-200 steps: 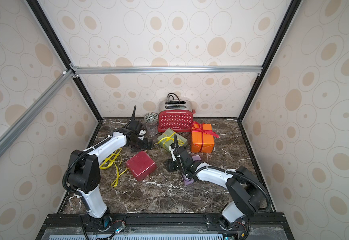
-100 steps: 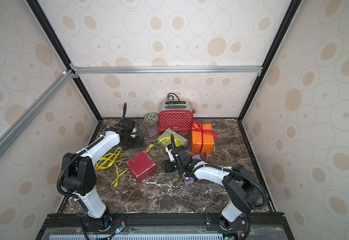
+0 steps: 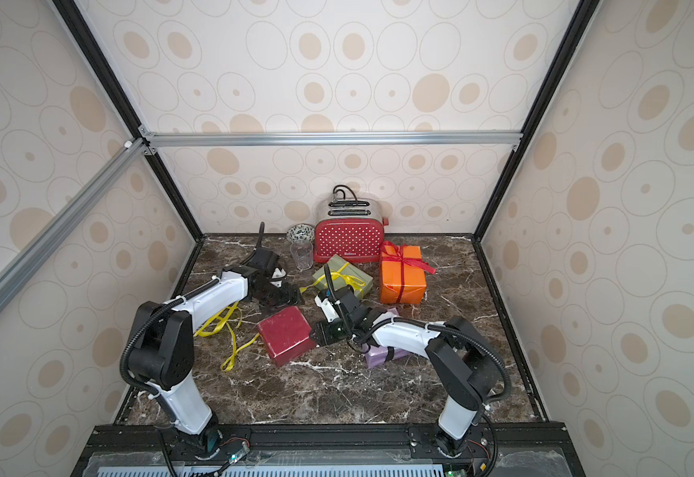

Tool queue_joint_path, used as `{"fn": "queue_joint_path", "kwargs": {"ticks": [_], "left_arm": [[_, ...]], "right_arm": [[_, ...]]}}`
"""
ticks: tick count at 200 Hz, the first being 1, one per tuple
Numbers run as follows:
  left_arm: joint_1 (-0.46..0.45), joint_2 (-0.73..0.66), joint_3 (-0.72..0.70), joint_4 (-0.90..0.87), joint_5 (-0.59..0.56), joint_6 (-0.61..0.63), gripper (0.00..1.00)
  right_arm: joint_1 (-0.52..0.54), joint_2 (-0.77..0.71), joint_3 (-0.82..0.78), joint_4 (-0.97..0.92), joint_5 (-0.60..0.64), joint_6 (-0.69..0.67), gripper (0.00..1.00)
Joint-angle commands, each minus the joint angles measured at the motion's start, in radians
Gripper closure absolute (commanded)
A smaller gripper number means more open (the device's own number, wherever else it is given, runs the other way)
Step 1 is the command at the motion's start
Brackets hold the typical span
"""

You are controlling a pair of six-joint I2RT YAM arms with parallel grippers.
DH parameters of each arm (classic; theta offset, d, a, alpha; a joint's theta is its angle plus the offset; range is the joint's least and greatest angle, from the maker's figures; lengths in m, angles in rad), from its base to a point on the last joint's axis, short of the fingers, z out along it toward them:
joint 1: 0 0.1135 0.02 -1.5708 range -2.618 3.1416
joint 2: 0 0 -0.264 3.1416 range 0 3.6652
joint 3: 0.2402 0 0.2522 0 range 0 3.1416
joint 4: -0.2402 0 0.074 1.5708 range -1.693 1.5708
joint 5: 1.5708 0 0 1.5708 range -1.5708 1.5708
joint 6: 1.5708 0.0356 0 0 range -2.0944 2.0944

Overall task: Untie the ribbon bows on the gift boxes
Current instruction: Adjust the gift box at the center of the board, then move the gift box to the center of the board, then adjust the ribbon at the center of the board.

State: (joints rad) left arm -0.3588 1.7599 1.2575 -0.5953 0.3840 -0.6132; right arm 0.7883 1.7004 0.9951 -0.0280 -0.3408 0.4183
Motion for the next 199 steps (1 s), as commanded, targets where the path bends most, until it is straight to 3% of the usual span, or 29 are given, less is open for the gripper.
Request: {"fn": "queue_joint_path", "kwargs": {"ticks": [1, 46, 65, 96, 115, 136, 156, 199], "left_arm": [[-0.023, -0.049, -0.032, 0.067, 0.06, -0.066, 0.16], [-0.006, -0.135, 0.054, -0.029, -0.025, -0.013, 0.11], [0.034, -0.126, 0.054, -0.029, 0.01, -0.012, 0.11], [0.049, -0.056, 0.086, -0.104, -0.049, 0.031, 0.13], [0.049, 0.005, 0.142, -0.163, -0.145, 0.066, 0.14], [0.045, 0.061, 0.197, -0.222, -0.208, 0.109, 0.16], [0.043, 0.092, 0.203, -0.247, -0.318, 0.15, 0.16], [0.024, 0.204, 0.254, -0.259, -0.367, 0.197, 0.15]], "right_arm": [[0.006, 0.016, 0.023, -0.042, -0.032, -0.007, 0.47], [0.005, 0.003, 0.017, -0.044, -0.012, -0.009, 0.48], [0.006, -0.015, 0.011, -0.047, -0.012, -0.01, 0.48], [0.006, -0.035, 0.029, -0.099, -0.016, -0.005, 0.48], [0.006, -0.027, 0.08, -0.206, -0.031, 0.012, 0.48], [0.014, -0.027, 0.088, -0.302, -0.066, 0.077, 0.53], [0.048, -0.096, 0.008, -0.269, -0.04, 0.12, 0.53], [0.081, -0.176, -0.088, -0.214, -0.027, 0.161, 0.52]]}}
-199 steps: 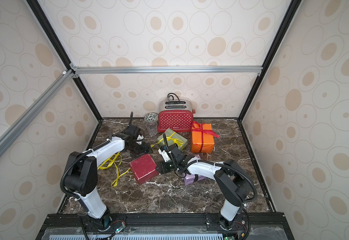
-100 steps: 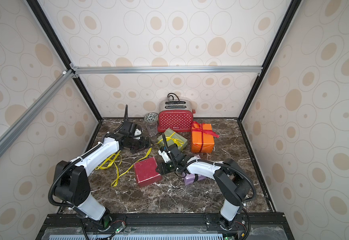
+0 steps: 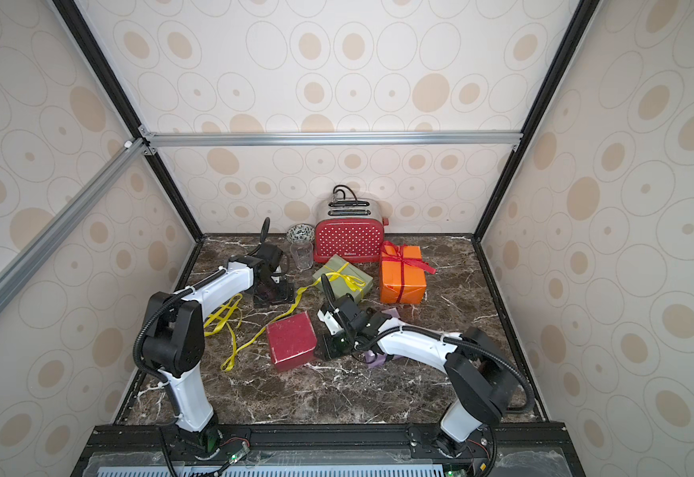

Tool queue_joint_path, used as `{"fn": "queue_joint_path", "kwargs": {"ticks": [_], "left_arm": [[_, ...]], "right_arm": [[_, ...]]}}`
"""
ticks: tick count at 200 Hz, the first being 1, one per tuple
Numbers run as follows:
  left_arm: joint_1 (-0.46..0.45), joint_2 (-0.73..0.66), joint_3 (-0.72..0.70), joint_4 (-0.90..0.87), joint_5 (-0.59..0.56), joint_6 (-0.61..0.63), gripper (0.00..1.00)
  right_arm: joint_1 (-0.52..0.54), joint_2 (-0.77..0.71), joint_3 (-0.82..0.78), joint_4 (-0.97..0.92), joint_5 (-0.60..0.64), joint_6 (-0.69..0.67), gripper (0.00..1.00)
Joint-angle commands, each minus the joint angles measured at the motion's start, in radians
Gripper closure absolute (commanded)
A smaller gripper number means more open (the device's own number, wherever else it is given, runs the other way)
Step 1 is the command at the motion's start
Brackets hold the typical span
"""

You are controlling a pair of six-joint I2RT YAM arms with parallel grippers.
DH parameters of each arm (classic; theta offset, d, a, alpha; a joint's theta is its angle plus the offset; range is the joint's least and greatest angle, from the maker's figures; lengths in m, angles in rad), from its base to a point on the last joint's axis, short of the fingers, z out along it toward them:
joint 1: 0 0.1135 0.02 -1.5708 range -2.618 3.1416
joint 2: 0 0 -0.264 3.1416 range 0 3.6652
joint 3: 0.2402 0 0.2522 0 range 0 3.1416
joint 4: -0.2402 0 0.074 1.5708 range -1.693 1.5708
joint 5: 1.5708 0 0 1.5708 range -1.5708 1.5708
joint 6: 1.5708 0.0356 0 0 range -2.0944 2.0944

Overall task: Untie the ribbon bows on the gift boxes
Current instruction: Adjust the ribbon at the center of the board.

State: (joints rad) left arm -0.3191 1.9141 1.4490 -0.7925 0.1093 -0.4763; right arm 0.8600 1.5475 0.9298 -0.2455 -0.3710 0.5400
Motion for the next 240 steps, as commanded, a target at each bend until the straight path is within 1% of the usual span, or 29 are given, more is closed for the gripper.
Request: {"fn": "queue_joint_path", "kwargs": {"ticks": [1, 15, 35, 44, 70, 82, 105, 121, 143, 157, 173, 180, 204, 240], "left_arm": [[-0.015, 0.052, 0.064, -0.063, -0.093, 0.059, 0.15], [-0.02, 0.073, 0.073, -0.066, -0.092, 0.061, 0.16], [-0.031, 0.102, 0.062, -0.06, -0.165, 0.064, 0.18], [-0.036, 0.113, 0.051, -0.046, -0.178, 0.065, 0.2], [-0.056, 0.128, 0.007, -0.011, -0.203, 0.06, 0.29], [-0.056, 0.124, -0.02, 0.018, -0.203, 0.055, 0.32], [-0.051, 0.123, -0.048, 0.047, -0.204, 0.052, 0.45], [-0.039, 0.123, -0.08, 0.075, -0.205, 0.047, 0.48], [0.004, 0.134, -0.098, 0.087, -0.198, 0.029, 0.61], [0.032, 0.128, -0.099, 0.09, -0.232, 0.024, 0.75], [0.058, 0.116, -0.095, 0.094, -0.255, 0.019, 0.94], [0.066, 0.108, -0.094, 0.097, -0.27, 0.016, 1.0], [0.099, 0.08, -0.094, 0.105, -0.304, -0.004, 1.0], [0.17, 0.024, -0.099, 0.115, -0.355, -0.03, 1.0]], "right_arm": [[0.009, -0.024, -0.023, 0.003, 0.003, 0.039, 0.52], [0.011, -0.017, -0.022, 0.004, -0.006, 0.04, 0.52], [0.021, -0.011, -0.022, 0.024, -0.019, 0.042, 0.53], [0.023, -0.011, -0.022, 0.033, -0.02, 0.043, 0.53], [0.029, -0.013, -0.022, 0.062, -0.02, 0.055, 0.53], [0.034, -0.012, -0.021, 0.073, -0.021, 0.062, 0.53], [0.044, -0.011, -0.024, 0.087, -0.016, 0.069, 0.53], [0.049, -0.009, -0.023, 0.089, -0.014, 0.073, 0.53], [0.058, -0.017, -0.025, 0.095, 0.0, 0.079, 0.53], [0.066, -0.02, -0.028, 0.103, 0.004, 0.086, 0.54], [0.076, -0.019, -0.028, 0.1, 0.006, 0.087, 0.55], [0.082, -0.018, -0.026, 0.094, 0.005, 0.086, 0.55], [0.095, -0.012, -0.023, 0.071, -0.005, 0.072, 0.55], [0.123, 0.055, 0.004, 0.04, -0.005, 0.064, 0.58]]}}
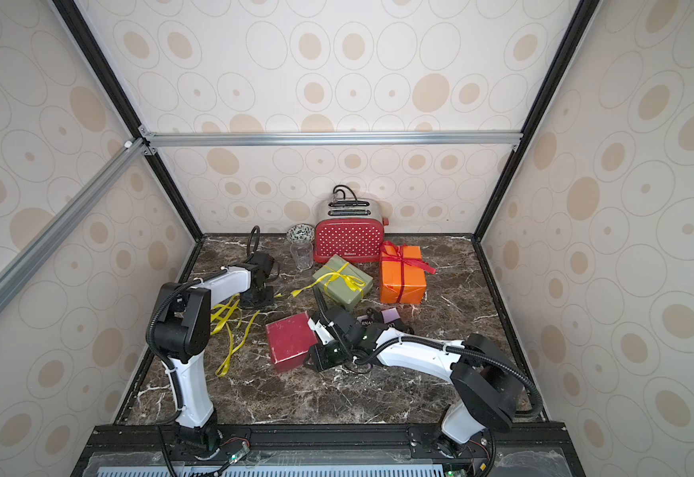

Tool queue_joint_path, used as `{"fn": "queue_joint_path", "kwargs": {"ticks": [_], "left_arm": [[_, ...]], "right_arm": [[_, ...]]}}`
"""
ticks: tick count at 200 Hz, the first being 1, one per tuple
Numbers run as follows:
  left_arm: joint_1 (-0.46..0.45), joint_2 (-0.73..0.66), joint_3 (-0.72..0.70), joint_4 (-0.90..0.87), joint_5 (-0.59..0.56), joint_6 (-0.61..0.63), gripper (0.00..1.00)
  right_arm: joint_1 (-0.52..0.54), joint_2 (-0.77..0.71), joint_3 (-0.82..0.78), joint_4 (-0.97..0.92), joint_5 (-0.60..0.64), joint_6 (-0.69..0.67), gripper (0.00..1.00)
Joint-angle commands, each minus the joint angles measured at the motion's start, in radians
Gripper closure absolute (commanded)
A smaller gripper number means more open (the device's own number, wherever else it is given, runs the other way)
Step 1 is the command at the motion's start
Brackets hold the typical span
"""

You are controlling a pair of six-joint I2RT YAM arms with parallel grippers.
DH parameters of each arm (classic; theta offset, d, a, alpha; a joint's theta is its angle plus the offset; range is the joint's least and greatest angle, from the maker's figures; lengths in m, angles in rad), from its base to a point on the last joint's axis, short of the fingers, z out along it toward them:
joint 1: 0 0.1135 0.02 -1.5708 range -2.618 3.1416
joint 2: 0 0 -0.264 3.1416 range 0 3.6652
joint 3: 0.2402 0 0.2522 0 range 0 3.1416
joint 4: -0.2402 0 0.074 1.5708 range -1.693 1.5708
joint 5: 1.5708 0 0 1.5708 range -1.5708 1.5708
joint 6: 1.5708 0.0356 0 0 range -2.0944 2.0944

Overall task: Untie the ribbon bows on the gift boxes
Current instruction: Adjust the ribbon at the center of the board.

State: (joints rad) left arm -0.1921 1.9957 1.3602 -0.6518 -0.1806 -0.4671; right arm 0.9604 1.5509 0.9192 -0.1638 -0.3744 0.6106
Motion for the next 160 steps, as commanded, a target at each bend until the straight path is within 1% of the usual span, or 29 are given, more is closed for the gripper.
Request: {"fn": "queue_joint_path", "kwargs": {"ticks": [1, 18, 51, 65, 78, 96, 116, 125, 139, 146, 152, 160], "left_arm": [[0.044, -0.06, -0.011, -0.024, -0.064, -0.04, 1.0], [0.067, -0.107, -0.02, -0.008, -0.066, -0.052, 1.0], [0.091, -0.227, -0.034, 0.009, -0.131, -0.065, 1.0], [0.111, -0.278, -0.043, 0.006, -0.166, -0.085, 1.0], [0.14, -0.324, -0.053, -0.001, -0.191, -0.111, 1.0], [0.177, -0.377, -0.067, -0.002, -0.198, -0.137, 1.0], [0.197, -0.405, -0.064, -0.018, -0.204, -0.155, 0.85], [0.202, -0.415, -0.061, -0.03, -0.214, -0.164, 0.72], [0.215, -0.431, -0.054, -0.049, -0.233, -0.176, 0.56], [0.225, -0.444, -0.055, -0.054, -0.238, -0.186, 0.44], [0.231, -0.456, -0.059, -0.055, -0.24, -0.194, 0.3], [0.239, -0.473, -0.065, -0.058, -0.238, -0.211, 0.19]], "right_arm": [[0.024, 0.052, 0.015, -0.042, -0.001, -0.006, 0.58], [0.033, 0.093, 0.044, -0.053, 0.002, -0.004, 0.58], [0.043, 0.18, 0.134, -0.073, 0.05, -0.005, 0.6], [0.044, 0.214, 0.188, -0.093, 0.096, -0.002, 0.6], [0.044, 0.255, 0.24, -0.099, 0.1, 0.001, 0.6], [0.043, 0.322, 0.333, -0.121, 0.135, 0.008, 0.6], [0.04, 0.415, 0.467, -0.175, 0.194, -0.009, 0.6], [0.037, 0.463, 0.542, -0.204, 0.212, -0.023, 0.6], [0.032, 0.538, 0.66, -0.241, 0.245, -0.032, 0.6], [0.027, 0.572, 0.725, -0.251, 0.26, -0.036, 0.6], [0.022, 0.605, 0.767, -0.26, 0.281, -0.036, 0.6], [0.011, 0.648, 0.844, -0.277, 0.301, -0.033, 0.6]]}}
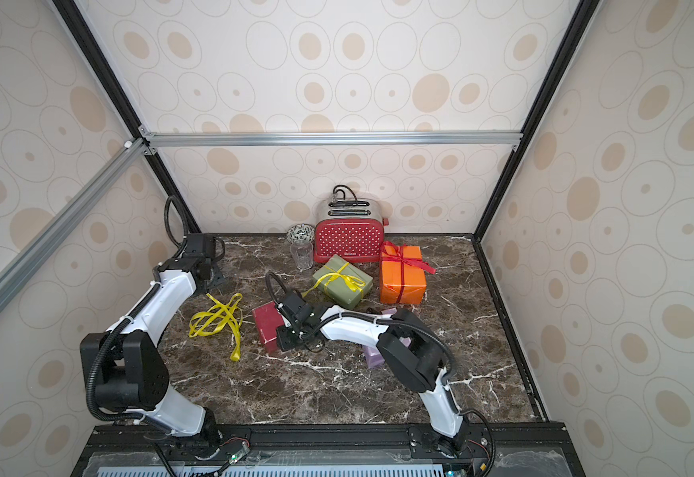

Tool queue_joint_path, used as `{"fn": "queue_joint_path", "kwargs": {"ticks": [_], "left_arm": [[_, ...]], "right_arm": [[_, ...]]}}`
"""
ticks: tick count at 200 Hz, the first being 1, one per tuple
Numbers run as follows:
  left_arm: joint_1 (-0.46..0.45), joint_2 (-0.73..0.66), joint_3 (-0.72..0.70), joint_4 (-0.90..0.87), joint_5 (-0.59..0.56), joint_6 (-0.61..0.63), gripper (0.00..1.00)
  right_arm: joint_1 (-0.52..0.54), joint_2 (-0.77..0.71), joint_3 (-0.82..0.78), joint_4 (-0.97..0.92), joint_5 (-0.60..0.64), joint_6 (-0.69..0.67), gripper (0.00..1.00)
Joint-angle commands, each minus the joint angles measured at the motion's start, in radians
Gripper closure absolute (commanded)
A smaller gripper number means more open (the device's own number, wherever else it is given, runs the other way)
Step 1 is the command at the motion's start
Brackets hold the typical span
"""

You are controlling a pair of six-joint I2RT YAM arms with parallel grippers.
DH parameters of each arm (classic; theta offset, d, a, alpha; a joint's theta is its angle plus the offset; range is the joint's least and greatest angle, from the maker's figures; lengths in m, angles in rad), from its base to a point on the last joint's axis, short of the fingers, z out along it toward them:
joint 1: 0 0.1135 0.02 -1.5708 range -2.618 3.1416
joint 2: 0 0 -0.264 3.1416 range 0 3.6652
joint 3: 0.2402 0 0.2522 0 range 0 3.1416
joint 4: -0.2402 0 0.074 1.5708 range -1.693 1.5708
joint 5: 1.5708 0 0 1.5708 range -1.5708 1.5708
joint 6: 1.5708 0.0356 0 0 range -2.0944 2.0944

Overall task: Untie the ribbon bows on the gift boxes
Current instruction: Adjust the ribbon at the center of the board.

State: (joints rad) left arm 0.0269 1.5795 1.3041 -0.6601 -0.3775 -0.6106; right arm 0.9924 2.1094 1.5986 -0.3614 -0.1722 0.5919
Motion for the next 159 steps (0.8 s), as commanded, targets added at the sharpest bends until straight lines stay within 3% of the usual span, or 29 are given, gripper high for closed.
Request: {"fn": "queue_joint_path", "kwargs": {"ticks": [1, 28, 75, 108, 134, 159], "left_arm": [[0.02, -0.06, -0.009, -0.05, -0.041, -0.068, 0.18], [0.021, -0.145, -0.037, -0.034, -0.001, -0.094, 0.01], [0.021, -0.284, -0.099, 0.013, 0.106, -0.154, 0.01], [-0.011, -0.323, -0.109, 0.02, 0.164, -0.163, 0.01], [-0.04, -0.33, -0.108, 0.06, 0.215, -0.158, 0.01], [-0.075, -0.356, -0.12, 0.092, 0.238, -0.13, 0.01]], "right_arm": [[-0.022, 0.095, 0.174, -0.081, 0.099, -0.014, 0.6], [-0.06, 0.236, 0.39, -0.121, 0.134, -0.007, 0.59], [-0.103, 0.454, 0.753, -0.101, 0.121, 0.035, 0.53], [-0.123, 0.569, 0.924, -0.033, 0.083, 0.06, 0.48], [-0.123, 0.527, 0.95, -0.053, 0.104, 0.007, 0.46], [-0.123, 0.352, 0.841, -0.082, 0.117, -0.072, 0.45]]}}
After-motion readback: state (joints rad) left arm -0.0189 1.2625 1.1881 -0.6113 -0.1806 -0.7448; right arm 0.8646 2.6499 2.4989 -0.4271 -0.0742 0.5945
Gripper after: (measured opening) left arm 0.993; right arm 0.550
